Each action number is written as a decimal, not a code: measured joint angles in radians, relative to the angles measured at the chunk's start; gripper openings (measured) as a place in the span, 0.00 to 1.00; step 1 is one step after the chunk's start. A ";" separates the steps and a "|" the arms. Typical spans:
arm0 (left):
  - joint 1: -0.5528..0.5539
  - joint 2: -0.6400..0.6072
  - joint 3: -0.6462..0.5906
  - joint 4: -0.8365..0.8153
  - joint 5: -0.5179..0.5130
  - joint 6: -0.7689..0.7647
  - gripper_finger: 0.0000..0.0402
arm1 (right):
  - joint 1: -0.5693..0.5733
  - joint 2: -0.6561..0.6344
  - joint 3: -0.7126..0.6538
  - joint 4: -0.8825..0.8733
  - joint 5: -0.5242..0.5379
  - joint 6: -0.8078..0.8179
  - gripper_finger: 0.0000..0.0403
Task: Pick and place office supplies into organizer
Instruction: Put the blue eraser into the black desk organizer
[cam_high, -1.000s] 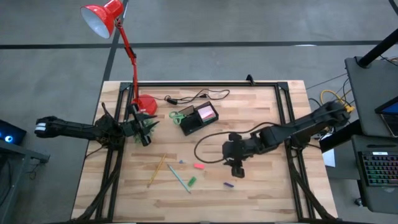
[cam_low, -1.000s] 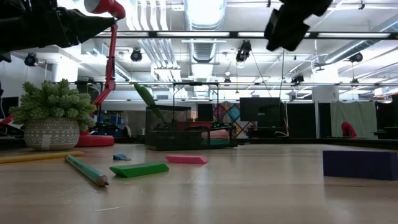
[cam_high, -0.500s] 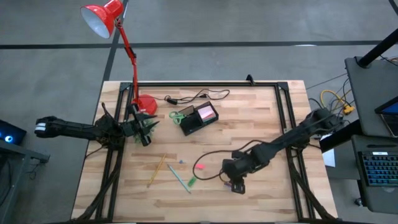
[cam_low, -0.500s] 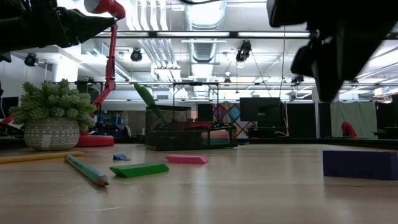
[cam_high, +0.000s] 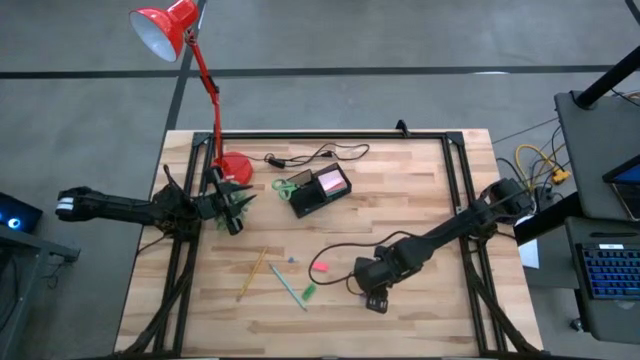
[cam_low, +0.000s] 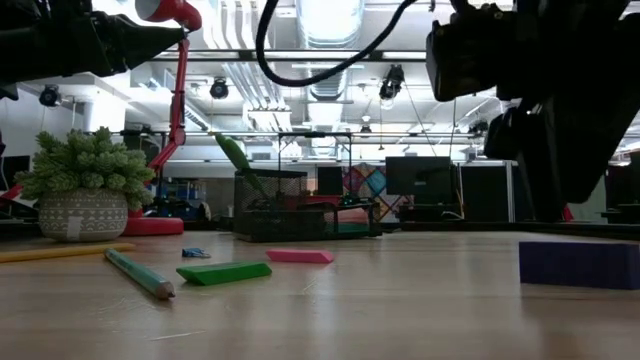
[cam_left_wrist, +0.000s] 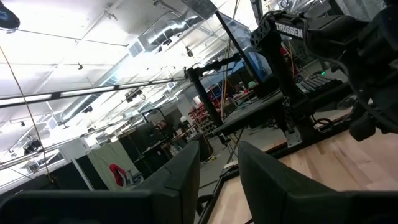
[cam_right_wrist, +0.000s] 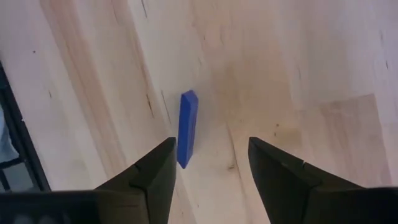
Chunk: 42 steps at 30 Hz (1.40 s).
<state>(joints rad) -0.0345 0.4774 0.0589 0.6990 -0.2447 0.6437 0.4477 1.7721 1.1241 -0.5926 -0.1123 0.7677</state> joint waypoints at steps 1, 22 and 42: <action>0.000 0.000 0.000 0.000 0.000 0.000 0.24 | 0.000 0.000 0.002 -0.001 0.000 0.000 0.47; 0.000 0.000 0.001 0.000 0.000 0.046 0.24 | 0.039 0.027 0.051 0.048 0.005 -0.061 0.47; 0.000 0.000 0.001 0.000 0.000 0.051 0.24 | 0.083 0.027 0.047 0.047 0.167 -0.001 0.46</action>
<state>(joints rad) -0.0342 0.4774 0.0604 0.6987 -0.2447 0.6952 0.5302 1.7996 1.1710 -0.5457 0.0547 0.7670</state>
